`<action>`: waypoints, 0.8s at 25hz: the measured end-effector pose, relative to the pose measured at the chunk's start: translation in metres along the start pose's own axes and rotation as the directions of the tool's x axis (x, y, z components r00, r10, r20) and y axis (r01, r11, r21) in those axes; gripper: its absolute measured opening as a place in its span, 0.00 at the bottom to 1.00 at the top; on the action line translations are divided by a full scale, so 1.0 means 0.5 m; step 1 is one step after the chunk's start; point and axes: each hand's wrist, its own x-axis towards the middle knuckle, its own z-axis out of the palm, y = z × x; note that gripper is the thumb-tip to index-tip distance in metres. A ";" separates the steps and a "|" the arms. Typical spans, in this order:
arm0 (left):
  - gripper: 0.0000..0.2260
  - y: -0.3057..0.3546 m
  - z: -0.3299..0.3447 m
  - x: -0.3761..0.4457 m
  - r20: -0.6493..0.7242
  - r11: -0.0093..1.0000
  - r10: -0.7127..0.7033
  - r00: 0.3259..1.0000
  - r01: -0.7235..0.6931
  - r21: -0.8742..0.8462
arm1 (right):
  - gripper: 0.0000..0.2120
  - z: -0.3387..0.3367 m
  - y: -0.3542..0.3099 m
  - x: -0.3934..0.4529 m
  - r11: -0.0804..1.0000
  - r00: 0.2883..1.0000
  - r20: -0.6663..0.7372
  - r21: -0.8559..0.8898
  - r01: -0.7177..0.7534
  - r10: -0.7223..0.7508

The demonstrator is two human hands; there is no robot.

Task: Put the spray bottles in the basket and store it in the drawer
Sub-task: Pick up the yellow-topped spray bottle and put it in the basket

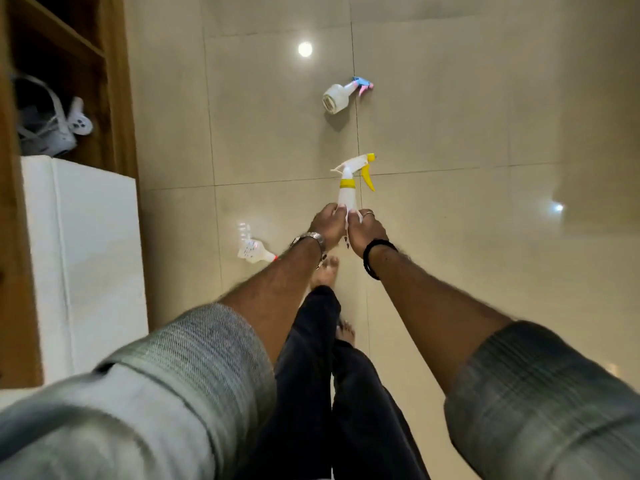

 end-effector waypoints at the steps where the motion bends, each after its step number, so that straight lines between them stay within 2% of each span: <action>1: 0.19 0.002 -0.012 -0.044 -0.009 1.000 0.002 1.000 -0.002 -0.032 | 0.27 -0.007 -0.008 -0.041 0.999 1.000 0.011 -0.022 0.024 -0.024; 6: 0.13 -0.049 -0.074 -0.268 -0.083 0.970 -0.030 0.996 0.009 -0.243 | 0.27 -0.005 -0.016 -0.250 0.978 0.986 0.089 -0.141 0.155 -0.143; 11: 0.14 -0.164 -0.120 -0.445 -0.191 0.933 -0.072 0.979 -0.001 -0.360 | 0.26 0.066 0.001 -0.410 0.935 0.948 0.216 -0.218 0.281 -0.234; 16: 0.13 -0.304 -0.204 -0.612 -0.285 0.795 -0.205 0.936 -0.011 -0.607 | 0.25 0.192 -0.014 -0.559 0.833 0.867 0.411 -0.344 0.433 -0.281; 20: 0.14 -0.424 -0.279 -0.715 -0.371 0.738 -0.255 0.893 -0.068 -0.671 | 0.25 0.323 -0.019 -0.656 0.741 0.797 0.520 -0.396 0.543 -0.306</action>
